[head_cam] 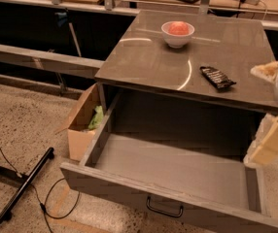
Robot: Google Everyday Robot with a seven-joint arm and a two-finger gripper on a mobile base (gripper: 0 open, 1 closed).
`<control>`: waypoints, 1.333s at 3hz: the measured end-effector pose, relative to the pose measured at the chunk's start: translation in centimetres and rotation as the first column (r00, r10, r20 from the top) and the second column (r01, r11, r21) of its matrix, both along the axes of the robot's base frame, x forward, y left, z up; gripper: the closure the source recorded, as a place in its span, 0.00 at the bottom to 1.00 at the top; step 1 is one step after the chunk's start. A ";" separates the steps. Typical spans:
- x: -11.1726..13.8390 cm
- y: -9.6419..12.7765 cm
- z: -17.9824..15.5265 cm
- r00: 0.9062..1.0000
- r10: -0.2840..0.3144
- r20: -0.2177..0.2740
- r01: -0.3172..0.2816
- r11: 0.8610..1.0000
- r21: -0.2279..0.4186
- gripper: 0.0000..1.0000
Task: Close top drawer
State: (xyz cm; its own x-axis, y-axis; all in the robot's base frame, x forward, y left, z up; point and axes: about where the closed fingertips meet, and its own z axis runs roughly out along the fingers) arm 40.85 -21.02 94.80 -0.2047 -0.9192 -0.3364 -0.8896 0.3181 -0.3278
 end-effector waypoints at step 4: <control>-2.3 -0.4 -12.5 0.999 0.001 0.034 -0.001 1.000 -0.008 0.00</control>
Offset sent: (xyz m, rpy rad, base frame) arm 0.0030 -0.0132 -0.1770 -0.0921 -0.1034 0.0544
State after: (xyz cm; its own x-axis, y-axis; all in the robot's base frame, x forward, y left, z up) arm 38.59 -21.42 82.26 -0.1922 -0.9222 -0.3355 -0.8781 0.3143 -0.3607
